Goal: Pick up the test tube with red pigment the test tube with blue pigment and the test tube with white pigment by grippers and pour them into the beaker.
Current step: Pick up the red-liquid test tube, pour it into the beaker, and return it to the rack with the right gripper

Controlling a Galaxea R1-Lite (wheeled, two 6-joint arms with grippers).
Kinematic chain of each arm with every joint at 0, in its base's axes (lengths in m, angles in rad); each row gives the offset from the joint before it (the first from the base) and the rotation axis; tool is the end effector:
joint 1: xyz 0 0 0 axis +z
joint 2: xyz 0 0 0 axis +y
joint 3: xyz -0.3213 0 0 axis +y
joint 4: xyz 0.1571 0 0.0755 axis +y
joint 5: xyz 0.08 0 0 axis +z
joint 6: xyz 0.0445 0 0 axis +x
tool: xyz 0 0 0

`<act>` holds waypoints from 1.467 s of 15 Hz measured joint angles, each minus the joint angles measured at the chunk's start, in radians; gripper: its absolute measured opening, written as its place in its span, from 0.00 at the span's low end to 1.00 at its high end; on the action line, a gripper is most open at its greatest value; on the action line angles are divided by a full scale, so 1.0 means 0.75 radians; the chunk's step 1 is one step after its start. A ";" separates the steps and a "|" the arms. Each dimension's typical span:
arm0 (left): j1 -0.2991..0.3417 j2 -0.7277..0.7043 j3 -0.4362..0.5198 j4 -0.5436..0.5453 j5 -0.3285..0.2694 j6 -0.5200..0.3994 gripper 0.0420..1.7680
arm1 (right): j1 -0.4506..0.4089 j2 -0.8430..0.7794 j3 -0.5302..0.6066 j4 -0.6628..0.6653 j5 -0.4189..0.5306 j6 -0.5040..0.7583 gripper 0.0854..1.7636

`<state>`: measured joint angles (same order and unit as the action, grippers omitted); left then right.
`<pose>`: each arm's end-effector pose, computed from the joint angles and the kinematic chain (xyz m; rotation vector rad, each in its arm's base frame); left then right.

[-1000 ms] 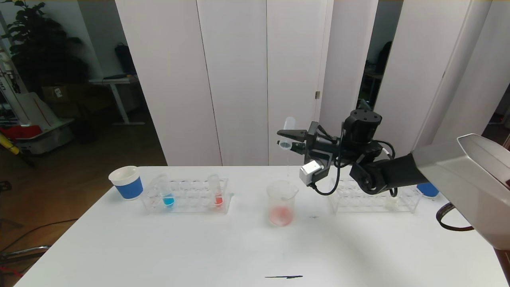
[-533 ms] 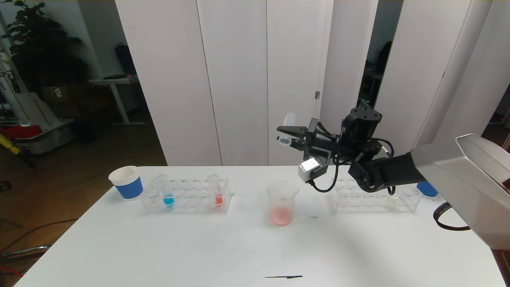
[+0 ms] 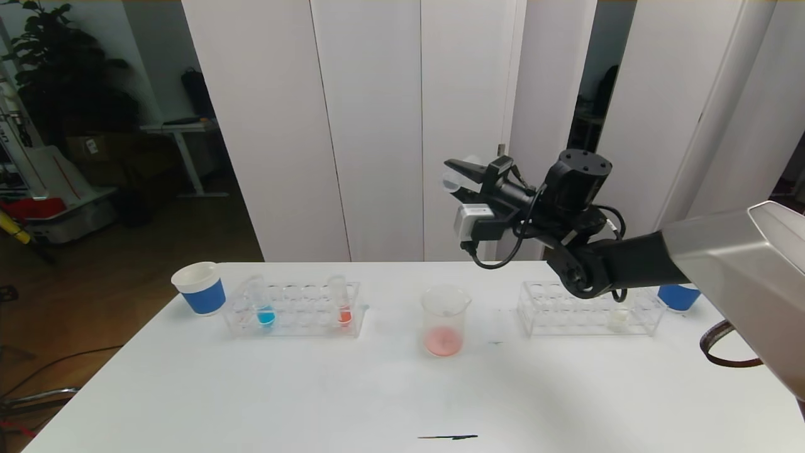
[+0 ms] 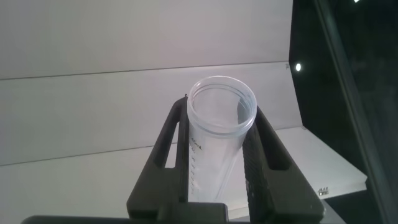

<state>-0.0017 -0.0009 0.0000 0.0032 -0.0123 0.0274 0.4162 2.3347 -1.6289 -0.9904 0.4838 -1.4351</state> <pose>-0.0398 -0.0005 0.0751 0.0274 0.0021 -0.0140 0.4539 0.2233 0.2211 -1.3300 -0.8793 0.5214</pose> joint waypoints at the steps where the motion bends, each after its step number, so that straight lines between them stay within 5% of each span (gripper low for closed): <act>1: 0.000 -0.001 0.000 0.000 0.001 0.000 0.99 | 0.009 -0.017 0.001 -0.005 -0.080 0.089 0.29; 11: 0.000 -0.001 0.000 0.000 0.000 0.000 0.99 | 0.057 -0.076 0.150 -0.115 -0.991 1.300 0.29; 15: 0.000 0.000 0.000 0.000 0.000 0.000 0.99 | 0.062 -0.088 0.278 -0.115 -1.133 1.746 0.29; 22: 0.000 -0.001 0.000 0.000 0.000 0.000 0.99 | 0.056 -0.132 0.447 -0.127 -1.147 1.890 0.29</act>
<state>-0.0017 -0.0013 0.0000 0.0032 -0.0123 0.0272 0.4579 2.2355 -1.2936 -1.0853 -0.3766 -0.0177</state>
